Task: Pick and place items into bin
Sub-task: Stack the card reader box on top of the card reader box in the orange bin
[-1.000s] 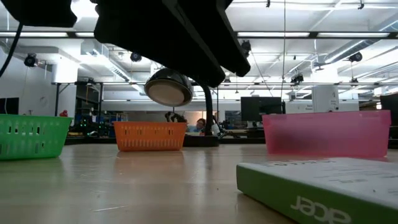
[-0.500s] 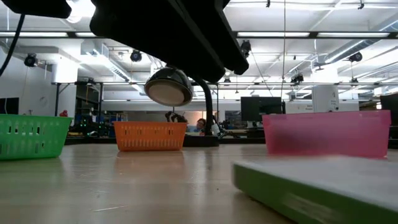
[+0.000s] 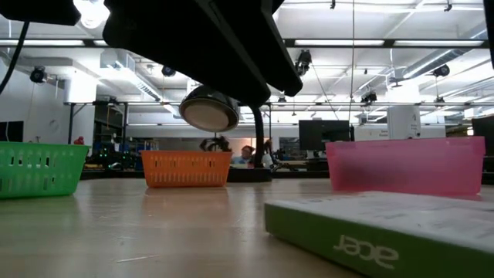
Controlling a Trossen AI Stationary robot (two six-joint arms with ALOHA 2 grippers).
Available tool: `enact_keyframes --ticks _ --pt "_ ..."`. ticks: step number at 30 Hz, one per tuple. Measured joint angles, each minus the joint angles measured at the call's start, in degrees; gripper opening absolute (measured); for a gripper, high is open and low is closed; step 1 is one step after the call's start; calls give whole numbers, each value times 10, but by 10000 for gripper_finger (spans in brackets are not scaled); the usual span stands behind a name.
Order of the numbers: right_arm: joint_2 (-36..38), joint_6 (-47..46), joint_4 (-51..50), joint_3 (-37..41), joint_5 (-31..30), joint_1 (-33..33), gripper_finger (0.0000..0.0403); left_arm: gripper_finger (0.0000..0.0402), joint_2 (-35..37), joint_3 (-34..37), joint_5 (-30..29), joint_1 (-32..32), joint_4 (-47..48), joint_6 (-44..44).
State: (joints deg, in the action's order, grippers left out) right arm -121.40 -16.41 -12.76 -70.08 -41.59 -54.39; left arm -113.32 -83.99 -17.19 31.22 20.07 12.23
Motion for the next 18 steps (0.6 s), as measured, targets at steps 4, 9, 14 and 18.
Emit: enact_keyframes --ticks 4,9,14,18 --pt "2 -22 -33 0 -16 0 191 189 0 0 0 0 0 0" --pt "3 -68 -82 0 -69 0 191 189 0 0 0 -1 0 0" --pt "3 -108 -124 1 -144 1 188 189 0 0 0 -1 0 0" --pt "5 -205 -184 3 -173 1 179 189 0 0 -3 -1 0 1"
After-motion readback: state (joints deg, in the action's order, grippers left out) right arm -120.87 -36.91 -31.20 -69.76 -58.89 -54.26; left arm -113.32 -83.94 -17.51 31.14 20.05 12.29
